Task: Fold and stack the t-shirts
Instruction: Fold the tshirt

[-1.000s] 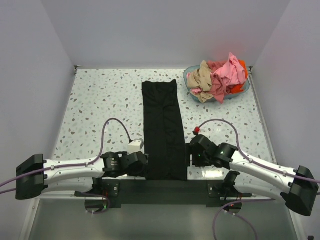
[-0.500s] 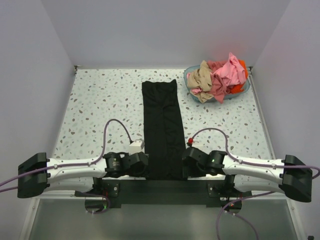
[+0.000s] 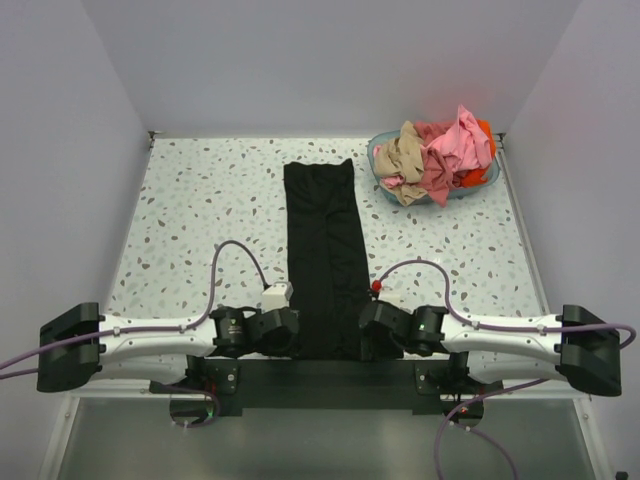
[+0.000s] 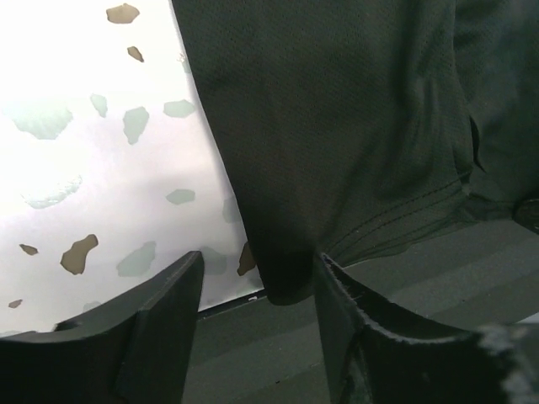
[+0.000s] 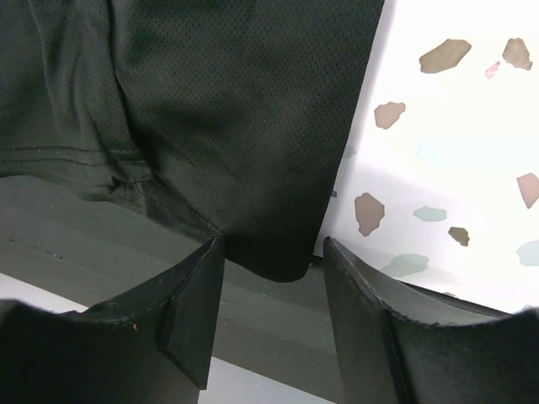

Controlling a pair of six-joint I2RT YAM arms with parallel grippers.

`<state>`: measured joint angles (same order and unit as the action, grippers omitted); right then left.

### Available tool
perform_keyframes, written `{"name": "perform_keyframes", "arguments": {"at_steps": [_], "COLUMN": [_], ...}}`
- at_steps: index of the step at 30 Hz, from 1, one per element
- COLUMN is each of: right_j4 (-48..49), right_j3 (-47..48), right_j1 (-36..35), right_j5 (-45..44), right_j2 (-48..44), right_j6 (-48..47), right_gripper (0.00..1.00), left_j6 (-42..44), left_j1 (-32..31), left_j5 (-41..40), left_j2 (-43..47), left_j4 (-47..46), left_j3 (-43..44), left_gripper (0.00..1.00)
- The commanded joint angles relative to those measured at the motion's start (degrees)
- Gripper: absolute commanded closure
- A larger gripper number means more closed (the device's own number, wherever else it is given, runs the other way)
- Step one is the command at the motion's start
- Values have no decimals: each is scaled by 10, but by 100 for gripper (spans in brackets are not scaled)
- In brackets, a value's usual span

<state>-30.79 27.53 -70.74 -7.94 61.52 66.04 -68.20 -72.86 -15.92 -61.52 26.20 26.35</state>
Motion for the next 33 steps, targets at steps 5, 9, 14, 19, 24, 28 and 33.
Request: {"name": "perform_keyframes", "arguments": {"at_steps": [5,9,14,19,24,28,33], "right_j4": [19,21,13,5,-2,-9,-37], "right_j3": [-3,-1,3,2,1,4,25], "right_j1": [-12,-20,-25,-26,-26,-26,-26], "right_j5": [-12,-13,-17,-25,-29,-37,-58], "right_j2": [12,23,31,26,21,8,0], "right_j6": [27,31,35,37,39,40,31], "right_gripper": [49,51,55,60,69,79,100], "left_j6": [-36,-46,-52,-58,-66,-74,-85], "left_j1": [-19,-29,-33,-38,-40,-40,-40], "left_j5": [14,13,15,13,16,7,-6], "left_j2": [-4,0,-1,-11,-13,-11,2], "left_j4": [-11,-9,-12,-16,-25,-18,-13], "left_j3": [-14,-19,-18,-19,-21,-21,-15], "left_gripper": [49,55,60,68,84,100,100]}}
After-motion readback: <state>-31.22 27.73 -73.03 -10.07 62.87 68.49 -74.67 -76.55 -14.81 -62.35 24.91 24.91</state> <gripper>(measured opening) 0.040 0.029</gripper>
